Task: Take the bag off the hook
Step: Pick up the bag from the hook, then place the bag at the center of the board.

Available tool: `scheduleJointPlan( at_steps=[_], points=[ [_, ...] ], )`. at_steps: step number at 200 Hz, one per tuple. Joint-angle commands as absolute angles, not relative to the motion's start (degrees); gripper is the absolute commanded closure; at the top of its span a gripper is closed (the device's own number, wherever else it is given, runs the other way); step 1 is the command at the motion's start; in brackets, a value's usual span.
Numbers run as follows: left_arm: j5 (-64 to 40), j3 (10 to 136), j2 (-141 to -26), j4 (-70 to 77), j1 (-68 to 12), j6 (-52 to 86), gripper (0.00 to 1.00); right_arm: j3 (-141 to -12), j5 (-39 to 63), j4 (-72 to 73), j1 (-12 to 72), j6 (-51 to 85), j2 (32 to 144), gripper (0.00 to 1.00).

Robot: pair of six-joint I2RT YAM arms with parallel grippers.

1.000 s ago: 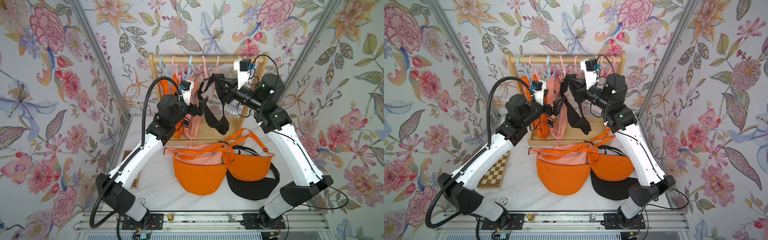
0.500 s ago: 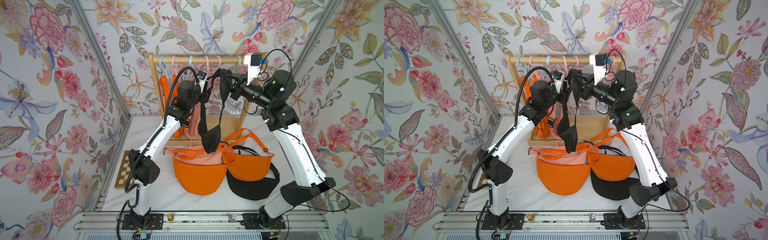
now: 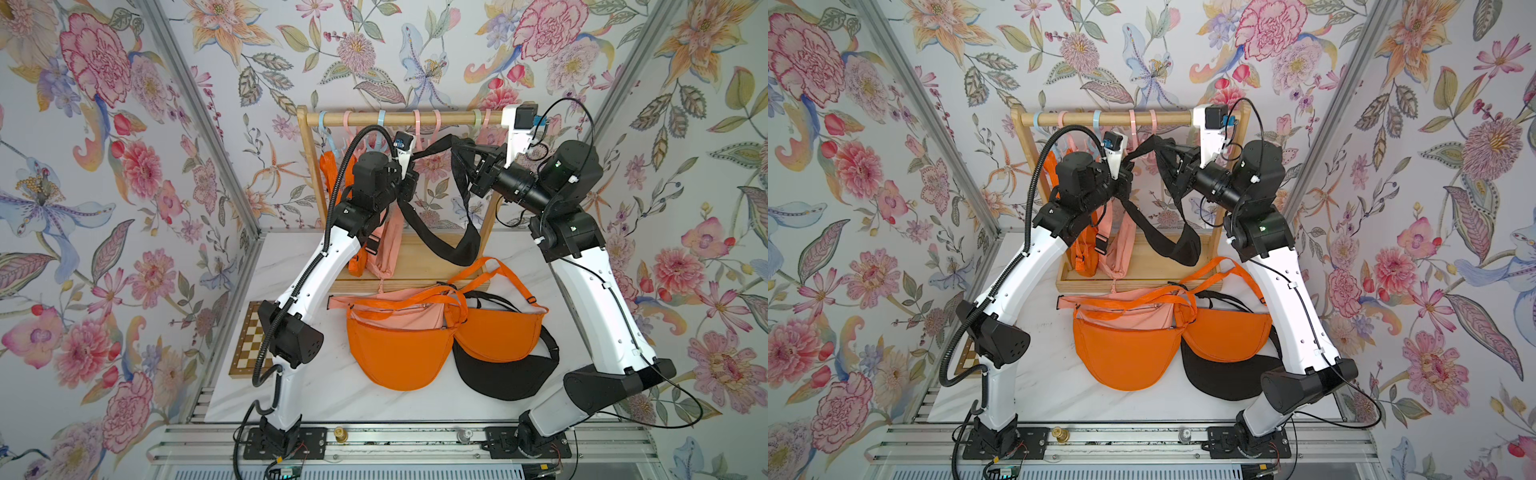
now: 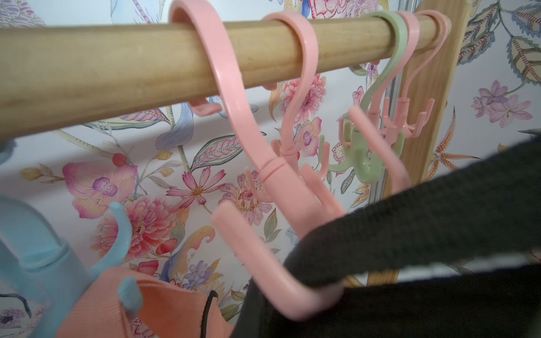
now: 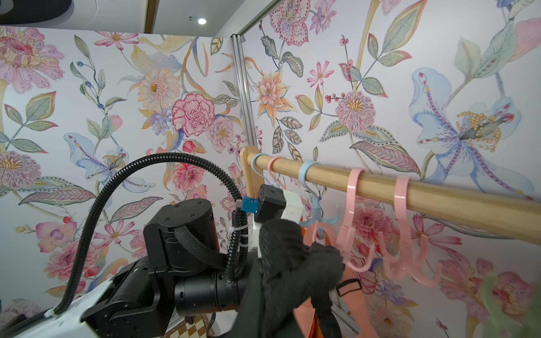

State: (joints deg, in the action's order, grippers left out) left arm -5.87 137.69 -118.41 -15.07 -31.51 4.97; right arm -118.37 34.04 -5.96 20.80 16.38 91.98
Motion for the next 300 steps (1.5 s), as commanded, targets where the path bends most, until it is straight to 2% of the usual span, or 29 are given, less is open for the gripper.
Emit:
scheduleJointPlan(
  at_steps=[1,38,80,114,159,191,245,300],
  points=[
    [-3.3,142.4,-117.0,-17.4,-31.2,5.1,1.00,-119.3,34.3,-1.5,20.7,18.9,94.6,1.00],
    [-2.0,143.5,-115.8,-16.7,-31.0,4.8,0.97,-127.7,34.0,-0.4,21.2,21.7,103.3,1.00],
    [-1.7,143.9,-115.5,-15.4,-31.0,4.3,0.77,-145.4,34.3,-3.5,23.1,23.7,116.4,1.00],
    [-1.1,144.0,-115.9,-15.6,-30.6,3.7,0.88,-148.5,33.8,-1.1,23.2,25.4,119.2,1.00],
    [-0.8,144.0,-114.7,-15.9,-28.9,4.3,0.90,-148.4,34.8,-0.2,23.2,25.1,117.7,1.00],
    [-0.4,140.5,-109.5,-16.4,-28.8,4.7,0.90,-142.8,35.5,-0.9,24.1,23.0,111.0,1.00],
    [2.4,117.9,-90.9,-11.8,-28.9,6.0,0.90,-120.2,29.4,1.0,28.3,16.0,92.8,1.00],
    [6.4,100.9,-72.7,-11.3,-28.9,9.2,0.89,-107.0,25.1,-1.1,35.9,13.3,82.6,1.00]
  ],
)
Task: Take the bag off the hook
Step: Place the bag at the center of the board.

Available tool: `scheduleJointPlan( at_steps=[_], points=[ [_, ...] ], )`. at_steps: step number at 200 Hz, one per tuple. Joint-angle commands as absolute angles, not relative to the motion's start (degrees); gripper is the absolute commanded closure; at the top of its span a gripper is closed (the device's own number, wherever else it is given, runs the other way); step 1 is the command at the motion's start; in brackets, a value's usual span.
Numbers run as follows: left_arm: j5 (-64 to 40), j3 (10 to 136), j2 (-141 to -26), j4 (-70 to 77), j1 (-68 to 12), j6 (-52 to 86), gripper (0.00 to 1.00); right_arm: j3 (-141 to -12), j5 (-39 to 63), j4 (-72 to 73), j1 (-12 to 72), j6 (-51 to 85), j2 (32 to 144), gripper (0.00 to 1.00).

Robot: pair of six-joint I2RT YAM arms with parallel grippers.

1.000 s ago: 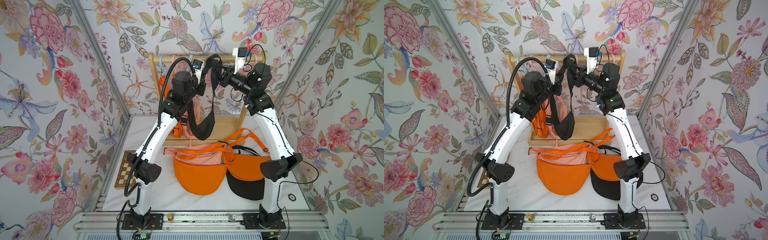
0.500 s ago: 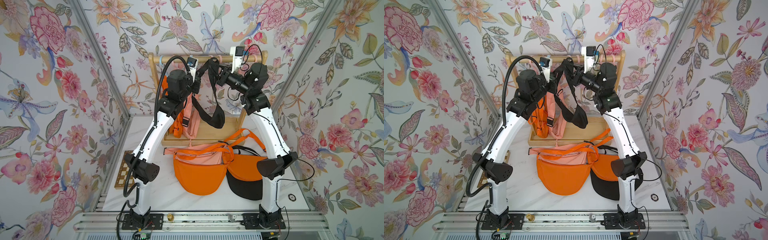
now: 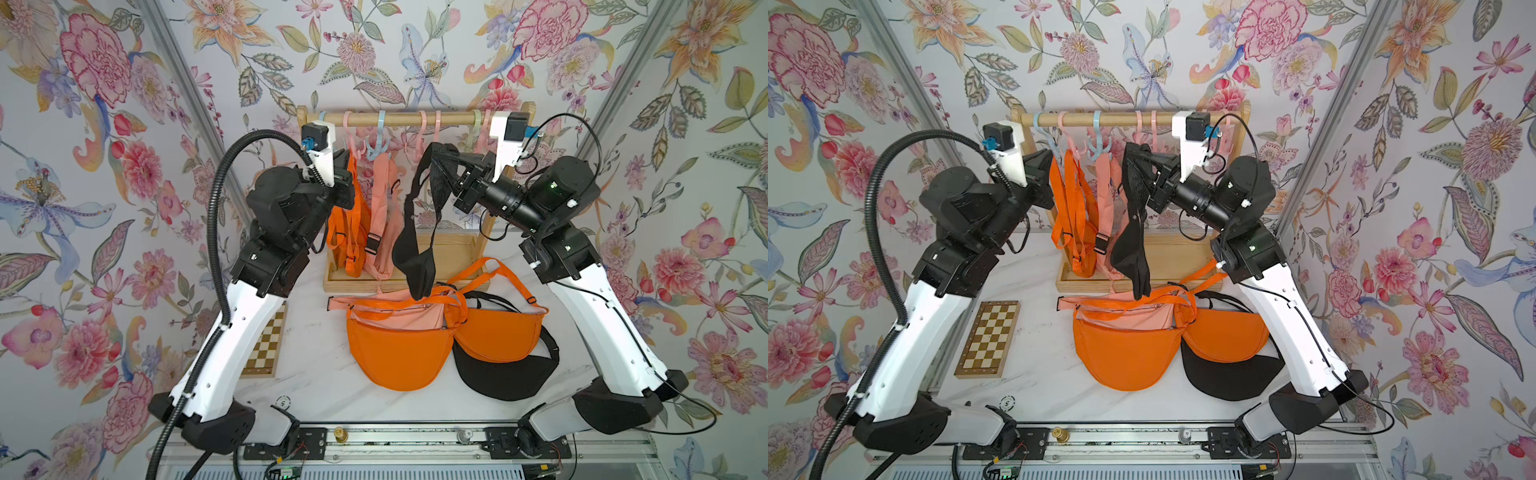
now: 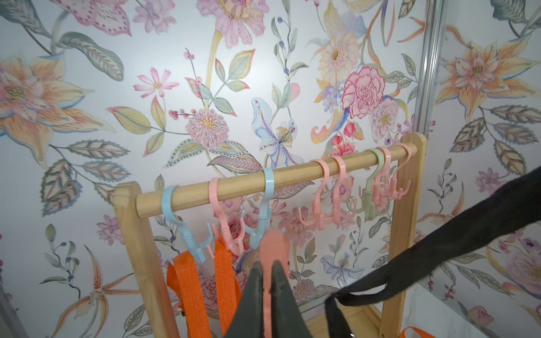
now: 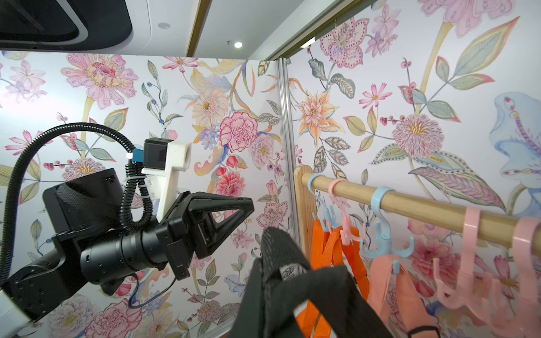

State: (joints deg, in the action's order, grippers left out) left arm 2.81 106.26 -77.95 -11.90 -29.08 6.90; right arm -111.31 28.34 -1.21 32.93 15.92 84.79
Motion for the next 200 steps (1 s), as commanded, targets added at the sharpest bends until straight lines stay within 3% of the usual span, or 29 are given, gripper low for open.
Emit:
scheduleJointPlan(
  at_steps=[1,69,79,94,108,158,200],
  points=[
    [6.5,100.6,-72.4,-11.4,-28.9,9.3,0.89,-106.8,25.0,-1.1,36.1,13.2,82.4,1.00],
    [12.7,90.4,-57.2,-15.5,-28.9,11.5,0.86,-104.7,22.8,-7.5,53.6,9.8,81.3,1.00],
    [13.3,89.5,-56.1,-16.0,-28.9,11.6,0.72,-106.6,22.3,-9.2,56.2,8.7,82.7,1.00],
    [14.7,88.0,-54.5,-16.8,-28.9,11.6,0.31,-109.0,21.8,-10.8,59.0,7.8,84.8,1.00],
    [16.9,86.9,-53.0,-17.7,-28.8,11.3,0.01,-110.9,22.2,-11.5,60.2,8.0,86.8,1.00],
    [25.5,84.1,-49.1,-20.1,-28.8,10.7,0.00,-122.7,30.5,-10.9,58.6,12.0,97.0,1.00],
    [29.6,82.4,-47.7,-21.4,-28.9,10.0,0.00,-127.7,35.2,-10.5,52.4,21.1,107.3,1.00]
  ],
)
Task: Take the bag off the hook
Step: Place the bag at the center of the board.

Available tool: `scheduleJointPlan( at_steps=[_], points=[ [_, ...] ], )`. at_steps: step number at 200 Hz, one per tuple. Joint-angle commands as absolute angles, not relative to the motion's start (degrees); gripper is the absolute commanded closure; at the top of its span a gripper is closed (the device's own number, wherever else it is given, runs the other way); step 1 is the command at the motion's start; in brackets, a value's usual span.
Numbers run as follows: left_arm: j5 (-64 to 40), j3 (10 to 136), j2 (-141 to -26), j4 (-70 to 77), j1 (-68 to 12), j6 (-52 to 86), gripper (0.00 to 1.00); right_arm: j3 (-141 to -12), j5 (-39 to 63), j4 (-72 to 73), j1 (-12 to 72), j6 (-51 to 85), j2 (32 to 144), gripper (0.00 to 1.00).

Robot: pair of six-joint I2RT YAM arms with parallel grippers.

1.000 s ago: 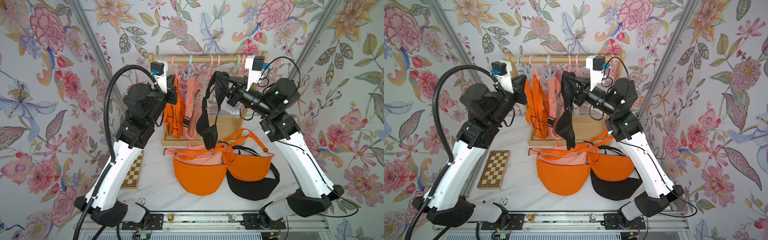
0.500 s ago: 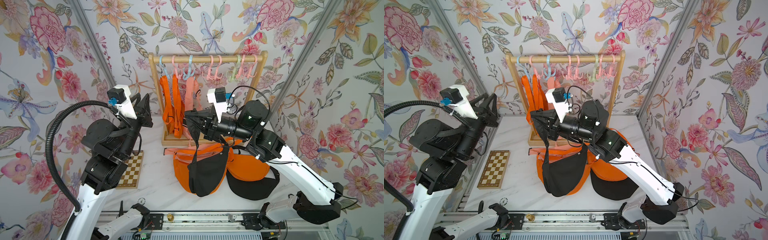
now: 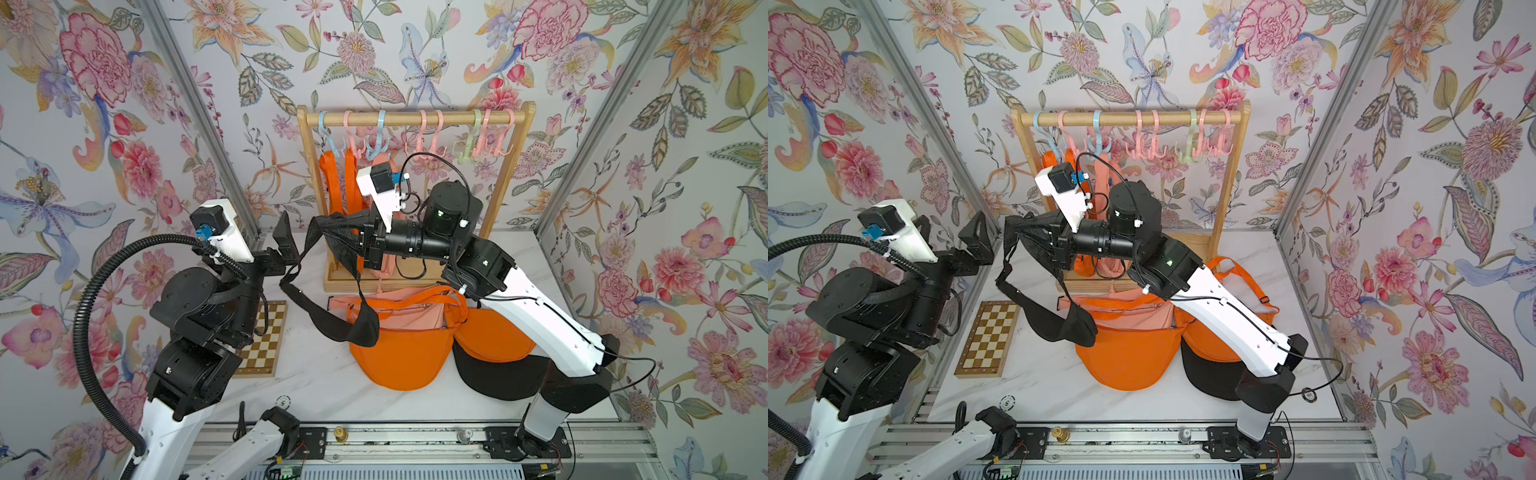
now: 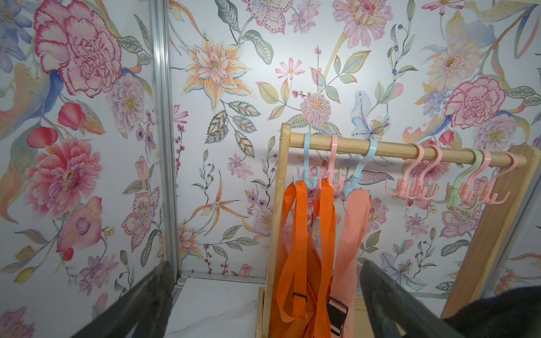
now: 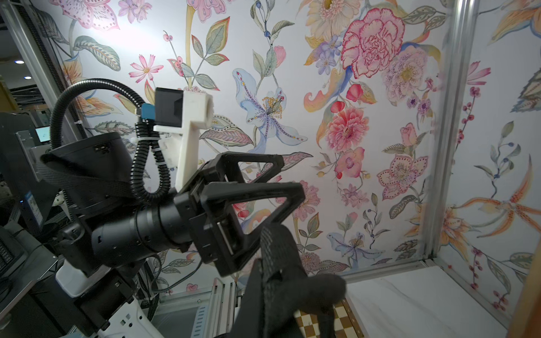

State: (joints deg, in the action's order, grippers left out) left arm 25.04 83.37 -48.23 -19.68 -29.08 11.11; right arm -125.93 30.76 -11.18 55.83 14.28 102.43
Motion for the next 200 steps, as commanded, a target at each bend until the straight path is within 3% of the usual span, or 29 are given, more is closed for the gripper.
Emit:
scheduleJointPlan(
  at_steps=[1,34,111,200],
  points=[
    [29.6,82.3,-47.7,-21.4,-28.9,10.0,0.00,-127.7,35.4,-10.4,52.2,21.5,107.5,1.00],
    [30.5,81.1,-48.3,-21.7,-28.9,8.8,0.00,-122.7,36.0,-10.4,50.2,22.2,112.1,1.00],
    [29.7,79.8,-52.9,-20.8,-28.8,7.4,0.00,-111.8,24.9,-13.7,52.0,13.1,117.1,1.00],
    [28.0,80.0,-56.7,-21.2,-28.8,9.2,0.00,-127.7,24.2,-20.3,45.8,8.4,129.0,1.00]
  ],
)
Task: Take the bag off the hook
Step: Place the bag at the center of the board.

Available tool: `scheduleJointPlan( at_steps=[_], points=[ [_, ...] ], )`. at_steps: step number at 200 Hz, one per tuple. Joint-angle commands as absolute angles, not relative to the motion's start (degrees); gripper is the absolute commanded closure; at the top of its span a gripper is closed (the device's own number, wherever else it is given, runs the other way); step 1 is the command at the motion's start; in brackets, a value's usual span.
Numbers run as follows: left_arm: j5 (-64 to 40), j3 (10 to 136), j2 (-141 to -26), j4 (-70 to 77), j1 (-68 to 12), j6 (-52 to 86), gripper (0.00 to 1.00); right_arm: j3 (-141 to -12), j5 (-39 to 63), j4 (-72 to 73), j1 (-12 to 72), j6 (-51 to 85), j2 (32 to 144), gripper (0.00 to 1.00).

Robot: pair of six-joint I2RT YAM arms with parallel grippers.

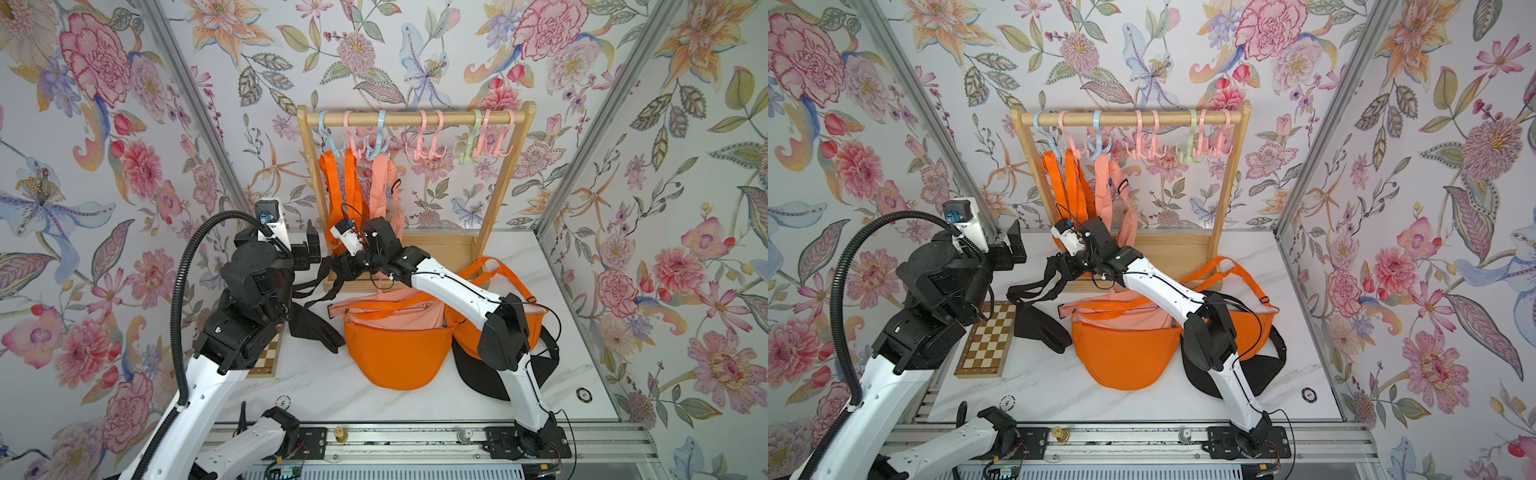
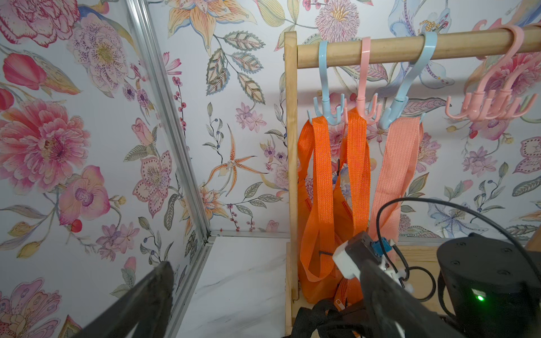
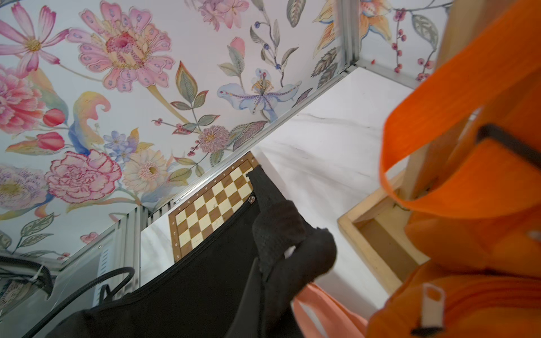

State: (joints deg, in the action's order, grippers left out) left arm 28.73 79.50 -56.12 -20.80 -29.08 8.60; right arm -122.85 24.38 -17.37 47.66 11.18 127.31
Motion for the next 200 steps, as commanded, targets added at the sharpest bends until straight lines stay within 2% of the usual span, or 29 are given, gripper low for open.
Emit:
scheduleJointPlan(
  at_steps=[1,76,145,200],
  points=[
    [28.0,80.0,-56.7,-21.2,-28.8,9.2,0.00,-127.9,24.3,-20.3,45.7,8.3,129.1,1.00],
    [27.2,78.7,-57.5,-31.7,-28.2,13.2,0.00,-130.5,22.3,-22.1,43.1,2.3,129.7,1.00],
    [16.1,65.5,-54.2,-37.9,-27.5,25.7,0.00,-128.5,22.0,-22.8,42.1,1.1,129.3,1.00],
    [6.5,61.7,-60.1,-38.6,-25.6,26.5,0.00,-127.7,22.0,-22.8,41.2,1.7,128.7,1.00]
  ],
)
